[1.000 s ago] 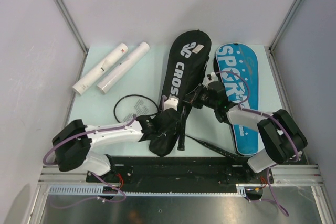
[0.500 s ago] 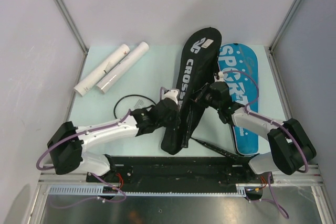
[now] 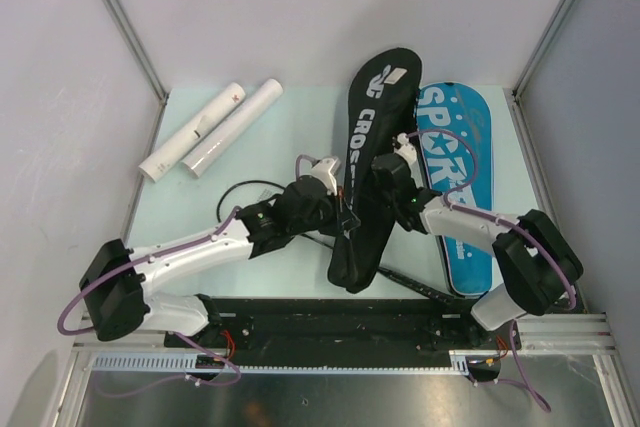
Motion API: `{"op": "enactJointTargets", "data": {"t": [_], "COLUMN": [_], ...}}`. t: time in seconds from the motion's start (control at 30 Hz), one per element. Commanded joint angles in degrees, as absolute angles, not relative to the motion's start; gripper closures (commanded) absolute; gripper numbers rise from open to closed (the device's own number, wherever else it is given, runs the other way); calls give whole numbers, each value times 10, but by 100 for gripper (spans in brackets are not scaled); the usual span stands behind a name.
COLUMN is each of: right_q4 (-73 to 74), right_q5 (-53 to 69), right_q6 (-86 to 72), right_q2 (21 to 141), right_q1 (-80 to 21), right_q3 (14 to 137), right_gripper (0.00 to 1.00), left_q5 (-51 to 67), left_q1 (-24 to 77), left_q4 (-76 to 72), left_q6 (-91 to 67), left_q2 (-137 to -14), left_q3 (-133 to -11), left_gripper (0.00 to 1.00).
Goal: Pack up the badminton gear
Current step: Adjust the racket in the racket bag, then pick up the racket from the center of the board.
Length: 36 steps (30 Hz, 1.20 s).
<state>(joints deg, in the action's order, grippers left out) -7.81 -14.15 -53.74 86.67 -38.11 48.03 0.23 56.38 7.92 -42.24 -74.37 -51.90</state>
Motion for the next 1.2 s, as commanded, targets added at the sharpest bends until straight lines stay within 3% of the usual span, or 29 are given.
{"op": "enactJointTargets", "data": {"t": [0.0,0.07,0.17,0.33,0.43,0.53,0.6,0.7,0.73,0.77,1.17], "right_q4": [-124,-98,-34,79,161,221,251,245,243,234,112], "right_q5": [-229,-166,-47,119,152,154,173,224,228,226,116], "right_q6": [-495,-463,-397,-279,-194,-87,-57,-25,-20,-9,80], "right_q2": [882,876,861,761,668,617,629,684,698,719,886], "right_q1": [-368,-369,-360,-343,-319,-298,-273,-257,-268,-278,-474], "right_q3": [532,533,532,532,533,533,529,515,513,498,476], "right_gripper": [81,50,37,33,31,23,23,31,41,41,30], "left_q5": [112,100,91,93,105,132,147,181,189,197,230], "left_q1": [562,531,494,461,435,402,376,334,316,307,253], "left_q4": [52,51,47,40,38,37,37,40,42,50,80], "left_q6": [-472,-499,-512,-505,-496,-489,-476,-461,-449,-443,-368], "left_q2": [-734,-716,-697,-707,-716,-722,-724,-729,-740,-746,-830], "left_q3": [-506,-487,-458,-464,-469,-475,-484,-503,-510,-528,-602], "left_gripper": [100,100,100,100,100,100,100,100,100,100,100]}}
